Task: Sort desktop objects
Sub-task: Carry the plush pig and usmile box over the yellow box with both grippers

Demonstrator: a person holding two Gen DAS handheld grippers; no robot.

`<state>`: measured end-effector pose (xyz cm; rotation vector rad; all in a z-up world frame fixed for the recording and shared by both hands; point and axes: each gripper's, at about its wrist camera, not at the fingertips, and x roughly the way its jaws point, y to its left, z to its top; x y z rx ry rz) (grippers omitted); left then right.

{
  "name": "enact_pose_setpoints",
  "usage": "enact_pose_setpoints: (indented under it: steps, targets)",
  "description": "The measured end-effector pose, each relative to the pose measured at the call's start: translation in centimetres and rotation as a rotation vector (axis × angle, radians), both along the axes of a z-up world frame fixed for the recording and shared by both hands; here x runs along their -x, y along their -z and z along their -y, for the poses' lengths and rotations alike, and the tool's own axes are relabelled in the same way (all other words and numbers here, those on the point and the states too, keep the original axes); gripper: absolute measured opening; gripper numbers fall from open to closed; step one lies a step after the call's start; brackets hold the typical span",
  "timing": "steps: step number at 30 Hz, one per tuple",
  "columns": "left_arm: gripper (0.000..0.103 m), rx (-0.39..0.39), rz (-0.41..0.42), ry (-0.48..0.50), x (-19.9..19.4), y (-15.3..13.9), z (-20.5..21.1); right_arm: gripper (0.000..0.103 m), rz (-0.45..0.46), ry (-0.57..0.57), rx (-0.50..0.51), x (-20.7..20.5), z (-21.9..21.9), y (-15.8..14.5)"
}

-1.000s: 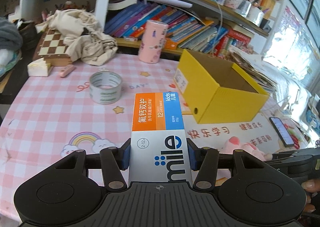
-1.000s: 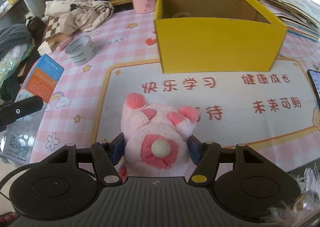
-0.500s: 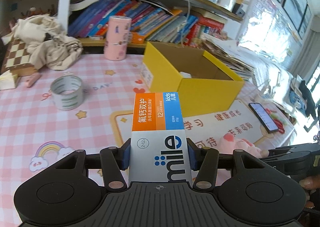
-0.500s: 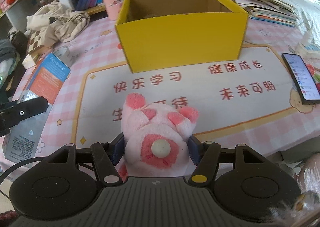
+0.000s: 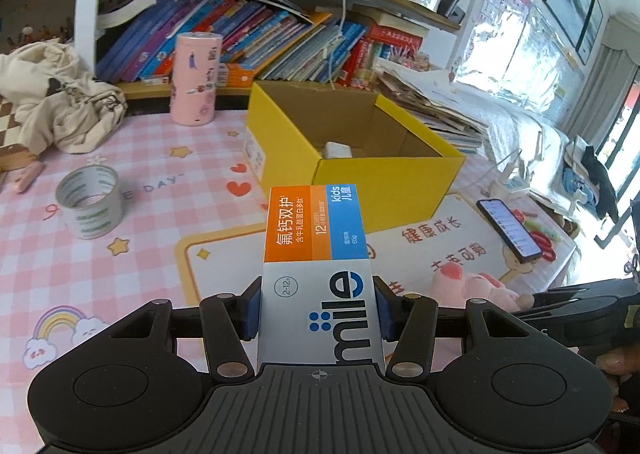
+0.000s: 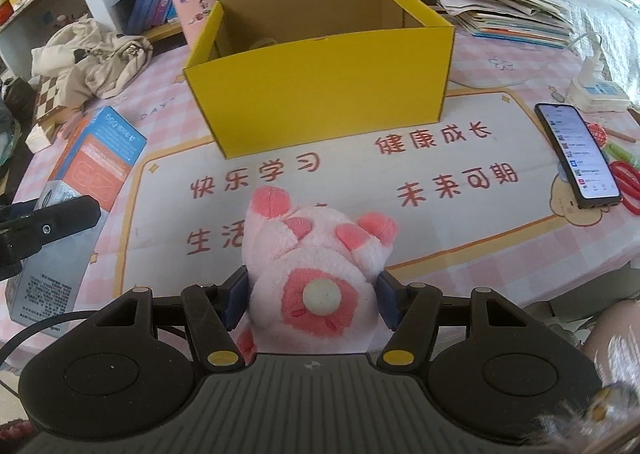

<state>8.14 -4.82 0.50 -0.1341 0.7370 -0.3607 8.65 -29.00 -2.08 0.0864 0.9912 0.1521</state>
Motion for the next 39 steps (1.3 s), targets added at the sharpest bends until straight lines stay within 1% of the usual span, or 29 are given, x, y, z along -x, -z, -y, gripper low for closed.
enact_pose_setpoints:
  steps: [13, 22, 28, 33, 35, 39]
  targets:
    - [0.052, -0.012, -0.016, 0.071, -2.7, 0.5, 4.4, 0.060, -0.023, 0.030, 0.011, -1.9, 3.7, 0.4]
    - [0.052, -0.045, 0.000, 0.092, -3.8, 0.2, 7.0, 0.060, -0.017, -0.033, 0.036, -3.7, 4.7, 0.1]
    - [0.052, -0.072, 0.043, 0.103, -4.6, -1.1, 8.6, 0.060, 0.042, -0.087, 0.004, -5.3, 5.6, -1.3]
    - [0.052, -0.068, 0.073, 0.085, -5.9, -2.4, 9.5, 0.060, 0.092, -0.142, -0.039, -7.1, 6.0, -3.2]
    - [0.052, -0.049, 0.083, 0.070, -6.4, -2.9, 9.6, 0.060, 0.112, -0.173, -0.058, -7.9, 6.1, -4.1]
    - [0.052, 0.028, 0.089, 0.024, -7.8, -4.4, 9.5, 0.060, 0.176, -0.233, -0.086, -9.8, 6.2, -6.3]
